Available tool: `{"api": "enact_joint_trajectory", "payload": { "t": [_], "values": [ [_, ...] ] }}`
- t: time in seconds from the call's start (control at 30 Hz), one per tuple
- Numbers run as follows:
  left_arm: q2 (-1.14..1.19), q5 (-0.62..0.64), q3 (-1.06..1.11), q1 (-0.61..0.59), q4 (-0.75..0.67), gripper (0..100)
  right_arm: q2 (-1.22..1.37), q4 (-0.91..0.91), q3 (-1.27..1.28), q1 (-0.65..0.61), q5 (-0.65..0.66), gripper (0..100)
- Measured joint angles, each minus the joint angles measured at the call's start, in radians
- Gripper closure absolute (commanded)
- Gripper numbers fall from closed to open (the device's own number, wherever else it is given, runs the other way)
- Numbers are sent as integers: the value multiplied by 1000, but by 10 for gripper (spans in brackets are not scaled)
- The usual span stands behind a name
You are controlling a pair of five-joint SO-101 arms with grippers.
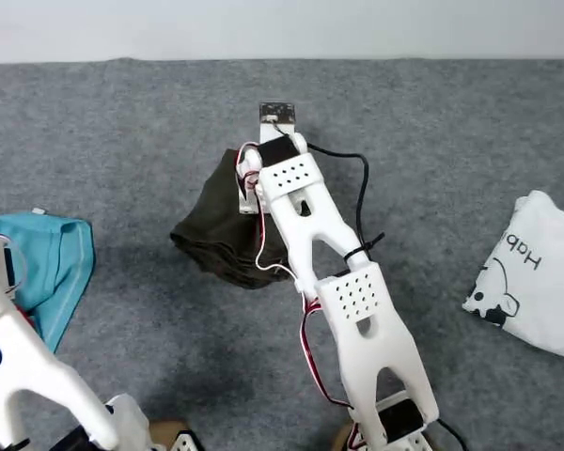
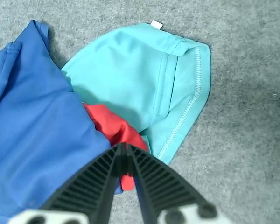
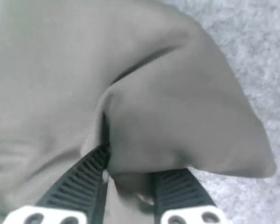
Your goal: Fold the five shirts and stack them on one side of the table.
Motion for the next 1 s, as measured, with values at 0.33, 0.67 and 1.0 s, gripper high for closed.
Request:
{"api": "enact_joint_trajectory", "payload": {
  "t": [0.33,0.67,1.0],
  "values": [
    [0,0,0,20,0,993,-95,124,-180,69,81,991],
    [0,0,0,32,0,993,-598,124,347,247,229,991],
    [0,0,0,32,0,993,-1000,124,778,503,522,991]
  ]
}}
